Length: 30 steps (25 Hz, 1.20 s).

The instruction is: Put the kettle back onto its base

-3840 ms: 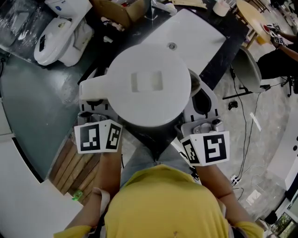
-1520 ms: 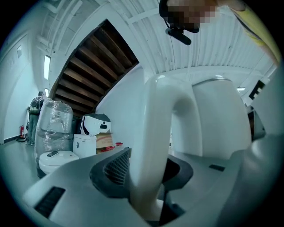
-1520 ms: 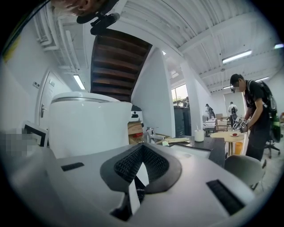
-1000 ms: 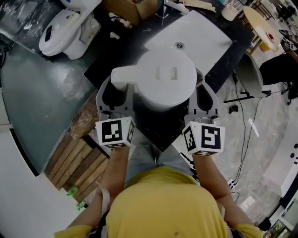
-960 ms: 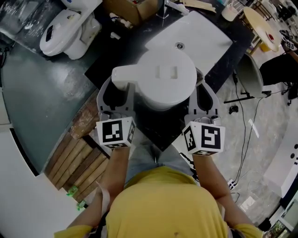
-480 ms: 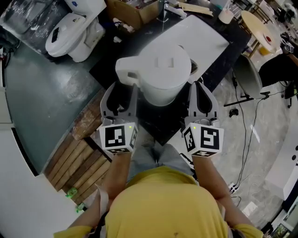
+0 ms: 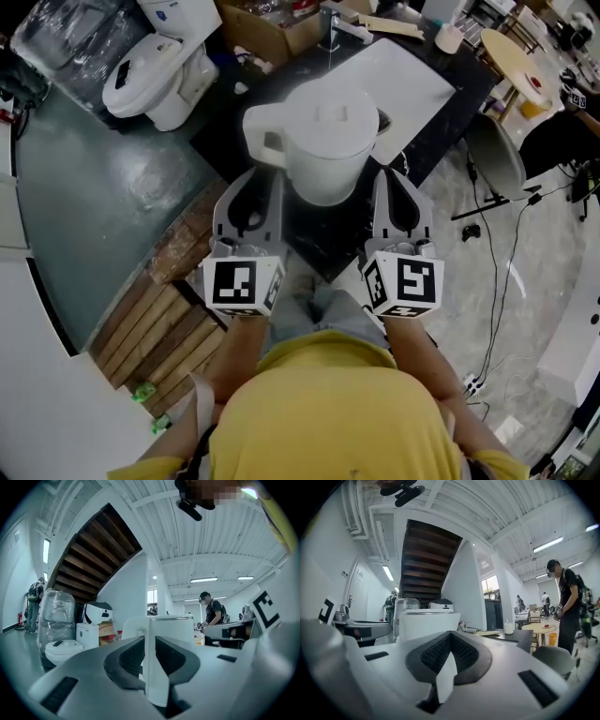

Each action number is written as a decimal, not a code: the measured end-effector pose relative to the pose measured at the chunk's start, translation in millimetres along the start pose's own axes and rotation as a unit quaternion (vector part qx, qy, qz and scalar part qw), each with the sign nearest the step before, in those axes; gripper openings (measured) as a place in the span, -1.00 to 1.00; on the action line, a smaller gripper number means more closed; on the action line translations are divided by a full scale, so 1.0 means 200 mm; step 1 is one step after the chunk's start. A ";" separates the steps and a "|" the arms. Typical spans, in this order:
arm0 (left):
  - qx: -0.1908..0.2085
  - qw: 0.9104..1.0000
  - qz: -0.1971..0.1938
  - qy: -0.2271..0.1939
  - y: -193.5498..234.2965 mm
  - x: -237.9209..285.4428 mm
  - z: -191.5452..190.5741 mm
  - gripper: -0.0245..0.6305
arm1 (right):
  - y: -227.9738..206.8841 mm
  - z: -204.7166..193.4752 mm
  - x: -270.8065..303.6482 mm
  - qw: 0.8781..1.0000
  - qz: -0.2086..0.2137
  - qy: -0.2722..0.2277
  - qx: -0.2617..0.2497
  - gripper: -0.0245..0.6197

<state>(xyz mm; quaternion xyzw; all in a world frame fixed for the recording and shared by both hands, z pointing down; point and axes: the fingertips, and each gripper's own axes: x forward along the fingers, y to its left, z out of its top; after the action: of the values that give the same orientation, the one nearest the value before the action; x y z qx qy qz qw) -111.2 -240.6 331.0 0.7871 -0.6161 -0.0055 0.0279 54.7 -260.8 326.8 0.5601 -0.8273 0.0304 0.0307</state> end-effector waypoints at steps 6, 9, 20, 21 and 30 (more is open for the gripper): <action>-0.007 1.000 -0.026 0.001 -0.10 -0.07 0.04 -0.87 | 0.04 0.04 -0.07 1.000 0.006 -0.006 -0.004 -0.88; -0.013 0.999 -0.045 0.007 -0.17 -0.09 0.06 -0.89 | 0.06 0.07 -0.12 1.000 0.011 -0.009 -0.005 -0.88; -0.017 0.995 -0.093 0.020 -0.33 -0.22 0.13 -0.90 | 0.18 0.13 -0.27 0.999 0.042 -0.006 -0.008 -0.88; -0.017 0.995 -0.095 0.022 -0.34 -0.23 0.13 -0.90 | 0.19 0.14 -0.28 0.999 0.044 -0.005 -0.008 -0.88; -0.017 0.993 -0.112 0.029 -0.40 -0.31 0.13 -0.90 | 0.27 0.12 -0.38 0.998 0.060 0.005 -0.011 -0.88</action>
<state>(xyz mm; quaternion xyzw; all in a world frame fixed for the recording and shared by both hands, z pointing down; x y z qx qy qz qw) -49.3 -162.9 299.6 0.8502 -0.5232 0.0038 0.0577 33.0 -171.8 295.0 0.5090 -0.8595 0.0260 0.0396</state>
